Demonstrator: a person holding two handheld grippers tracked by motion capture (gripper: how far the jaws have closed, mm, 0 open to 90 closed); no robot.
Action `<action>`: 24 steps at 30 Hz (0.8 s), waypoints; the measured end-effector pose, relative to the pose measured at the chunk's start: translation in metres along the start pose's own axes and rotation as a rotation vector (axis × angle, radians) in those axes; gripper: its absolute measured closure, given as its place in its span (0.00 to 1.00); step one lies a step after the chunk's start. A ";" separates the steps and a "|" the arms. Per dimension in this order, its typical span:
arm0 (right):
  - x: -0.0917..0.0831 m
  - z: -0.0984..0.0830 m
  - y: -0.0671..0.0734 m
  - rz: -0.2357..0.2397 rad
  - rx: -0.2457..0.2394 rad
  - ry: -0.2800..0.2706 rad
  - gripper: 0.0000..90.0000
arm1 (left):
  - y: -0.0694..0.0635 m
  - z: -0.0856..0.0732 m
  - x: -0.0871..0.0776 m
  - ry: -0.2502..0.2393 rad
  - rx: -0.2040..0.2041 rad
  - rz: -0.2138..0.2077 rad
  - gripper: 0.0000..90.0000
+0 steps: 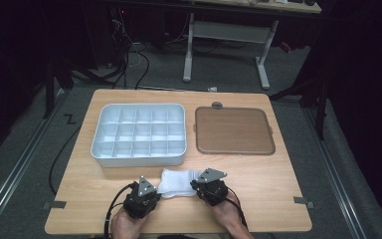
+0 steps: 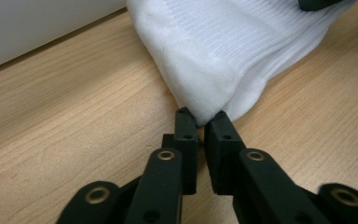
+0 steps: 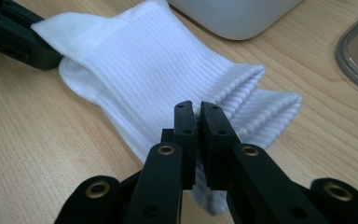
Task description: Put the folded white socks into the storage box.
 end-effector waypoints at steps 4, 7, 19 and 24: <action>0.000 0.000 -0.001 -0.002 0.003 -0.006 0.95 | 0.001 0.001 0.000 0.002 -0.013 0.006 0.98; -0.004 -0.003 -0.005 -0.012 0.010 -0.004 0.97 | 0.002 0.000 -0.001 -0.004 0.004 0.025 0.99; -0.002 -0.012 -0.010 -0.025 0.043 0.003 0.97 | -0.006 0.010 -0.014 -0.001 -0.060 -0.063 0.68; -0.002 -0.012 -0.010 -0.024 0.043 0.001 0.97 | -0.016 0.023 -0.015 -0.024 -0.090 -0.124 0.58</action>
Point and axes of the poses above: each handheld gripper's, and its own axes: x roughly forward along the jaws, z roughly out of its top, y roughly to its left, the point moved 8 cm from there along x, roughly forward along the jaws, and after that the axes turned 3 degrees about y, right-handed, at the moved point
